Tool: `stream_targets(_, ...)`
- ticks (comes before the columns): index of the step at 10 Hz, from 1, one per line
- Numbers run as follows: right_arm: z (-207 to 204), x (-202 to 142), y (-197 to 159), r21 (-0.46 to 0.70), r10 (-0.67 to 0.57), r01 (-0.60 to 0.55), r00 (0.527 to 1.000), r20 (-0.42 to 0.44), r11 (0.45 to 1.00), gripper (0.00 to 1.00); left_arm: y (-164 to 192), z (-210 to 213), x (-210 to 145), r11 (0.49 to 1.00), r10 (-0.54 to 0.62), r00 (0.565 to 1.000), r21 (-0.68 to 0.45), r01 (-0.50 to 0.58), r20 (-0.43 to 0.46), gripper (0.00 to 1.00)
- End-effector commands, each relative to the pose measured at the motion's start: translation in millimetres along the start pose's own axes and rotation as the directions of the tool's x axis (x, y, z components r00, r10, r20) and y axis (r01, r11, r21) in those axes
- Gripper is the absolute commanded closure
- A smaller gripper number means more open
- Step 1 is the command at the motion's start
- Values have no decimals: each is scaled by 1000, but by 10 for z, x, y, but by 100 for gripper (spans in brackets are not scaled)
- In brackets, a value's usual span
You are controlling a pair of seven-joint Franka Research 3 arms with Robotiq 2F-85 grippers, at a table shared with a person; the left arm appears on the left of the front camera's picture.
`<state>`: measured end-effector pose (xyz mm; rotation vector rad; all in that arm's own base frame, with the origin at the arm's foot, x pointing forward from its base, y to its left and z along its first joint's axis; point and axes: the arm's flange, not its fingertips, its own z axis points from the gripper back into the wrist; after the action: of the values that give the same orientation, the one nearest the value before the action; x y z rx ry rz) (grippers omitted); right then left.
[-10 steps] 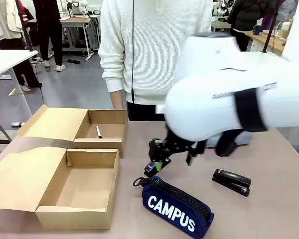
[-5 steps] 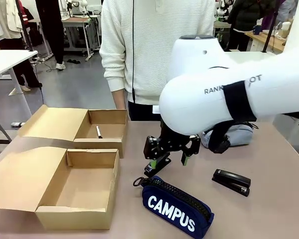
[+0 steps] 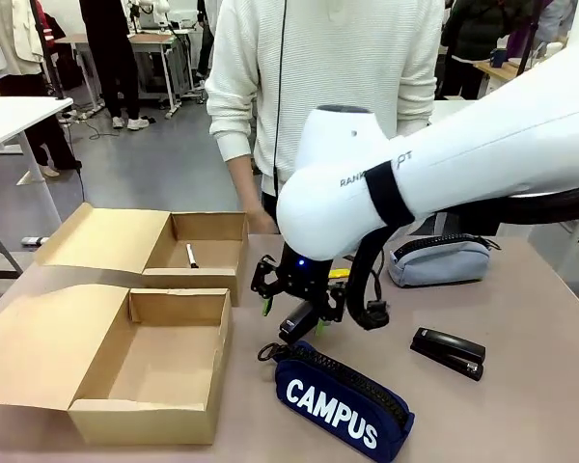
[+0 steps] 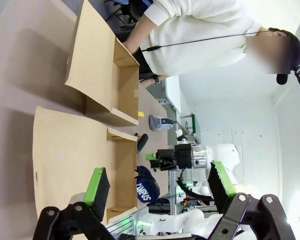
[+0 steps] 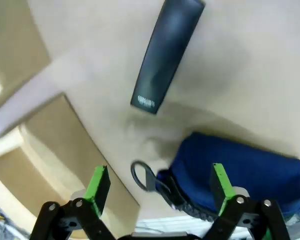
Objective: Place items inside the box.
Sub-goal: Pick up a Pencil pouch or Stapler and place it inside the Mailer Box closest to the robot.
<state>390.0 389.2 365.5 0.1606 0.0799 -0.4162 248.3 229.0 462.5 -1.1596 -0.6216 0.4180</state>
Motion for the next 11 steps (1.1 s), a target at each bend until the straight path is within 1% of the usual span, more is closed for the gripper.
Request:
stream_targets(1,-189,111,231,-5,-122,123,988,91,992,0,-5,-2,-2,1000,-20,1000,-24,20,10,0)
stream_targets(2,-282,183,213,2,-157,158,980,125,987,0,-5,-2,-2,1000,-20,1000,-24,20,10,0)
stream_targets(4,-378,293,184,-23,-210,215,968,140,976,0,-5,-2,-2,1000,-20,1000,-24,20,10,0)
stream_targets(6,-357,284,125,-9,-213,217,965,153,976,0,-5,-2,-2,1000,-20,1000,-24,20,10,0)
stream_targets(8,-416,325,123,-21,-228,237,952,203,971,0,-5,-2,-2,1000,-20,1000,-24,20,10,0)
stream_targets(11,-410,325,108,-18,-232,241,947,221,970,0,-5,-2,-2,1000,-20,1000,-24,20,10,0)
